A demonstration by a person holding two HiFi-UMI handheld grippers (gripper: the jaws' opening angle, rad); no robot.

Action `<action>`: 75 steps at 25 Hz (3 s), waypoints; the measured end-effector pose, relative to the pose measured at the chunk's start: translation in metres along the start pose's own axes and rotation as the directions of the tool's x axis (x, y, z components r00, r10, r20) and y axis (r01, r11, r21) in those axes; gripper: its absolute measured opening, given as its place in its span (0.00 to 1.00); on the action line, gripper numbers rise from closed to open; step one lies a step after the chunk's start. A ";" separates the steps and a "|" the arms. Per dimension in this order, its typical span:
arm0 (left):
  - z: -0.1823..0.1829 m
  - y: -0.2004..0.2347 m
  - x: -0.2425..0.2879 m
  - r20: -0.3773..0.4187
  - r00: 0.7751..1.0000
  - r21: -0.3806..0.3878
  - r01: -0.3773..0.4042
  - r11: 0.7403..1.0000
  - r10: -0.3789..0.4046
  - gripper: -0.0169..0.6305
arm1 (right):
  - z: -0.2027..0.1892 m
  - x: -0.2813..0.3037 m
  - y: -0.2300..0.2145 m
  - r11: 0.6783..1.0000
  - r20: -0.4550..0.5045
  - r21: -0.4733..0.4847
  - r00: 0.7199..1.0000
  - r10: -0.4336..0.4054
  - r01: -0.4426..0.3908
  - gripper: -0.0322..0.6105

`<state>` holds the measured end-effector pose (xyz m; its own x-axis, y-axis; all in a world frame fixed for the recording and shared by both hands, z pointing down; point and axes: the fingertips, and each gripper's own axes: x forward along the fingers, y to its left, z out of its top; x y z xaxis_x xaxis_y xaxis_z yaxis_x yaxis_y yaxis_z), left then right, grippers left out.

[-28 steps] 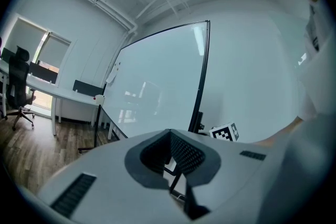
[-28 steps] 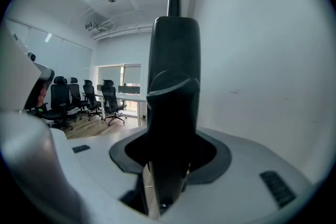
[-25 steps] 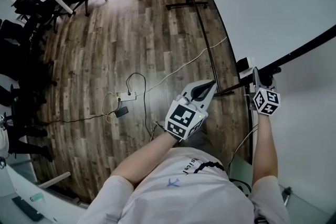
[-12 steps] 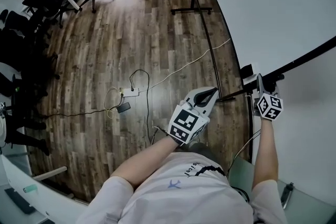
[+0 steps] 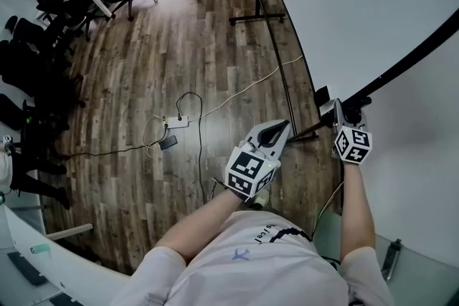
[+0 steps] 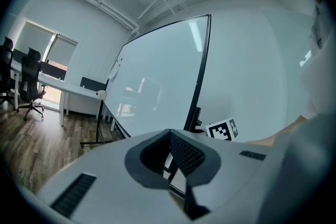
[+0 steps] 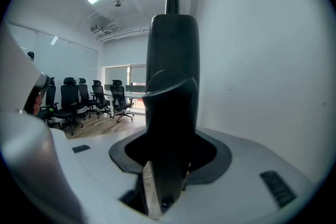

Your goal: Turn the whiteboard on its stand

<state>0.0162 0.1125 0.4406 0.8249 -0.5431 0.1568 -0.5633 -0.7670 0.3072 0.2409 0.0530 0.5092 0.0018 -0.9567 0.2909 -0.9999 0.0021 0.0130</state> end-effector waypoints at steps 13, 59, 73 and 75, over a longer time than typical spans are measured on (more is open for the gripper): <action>-0.017 -0.041 -0.015 -0.007 1.000 0.021 -0.027 0.999 0.027 0.04 | -0.021 -0.047 0.011 1.000 -0.058 -0.030 0.998 -0.006 0.004 0.33; 0.012 -0.060 -0.070 0.025 0.992 0.030 -0.126 0.992 0.125 0.04 | 0.072 -0.165 0.179 0.924 0.086 -0.008 0.920 0.382 -0.383 0.07; 0.019 -0.060 -0.066 0.034 0.989 0.044 -0.147 0.988 0.145 0.04 | 0.073 -0.156 0.175 0.920 0.090 -0.017 0.916 0.392 -0.392 0.07; 0.018 -0.059 -0.062 0.033 0.989 0.045 -0.148 0.988 0.147 0.04 | 0.072 -0.153 0.173 0.919 0.090 -0.020 0.914 0.395 -0.395 0.07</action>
<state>-0.0027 0.1859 0.3960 0.7313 -0.6607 0.1696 -0.6809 -0.6926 0.2379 0.0663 0.1791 0.3975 -0.3943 -0.9001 0.1852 -0.9190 0.3853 -0.0841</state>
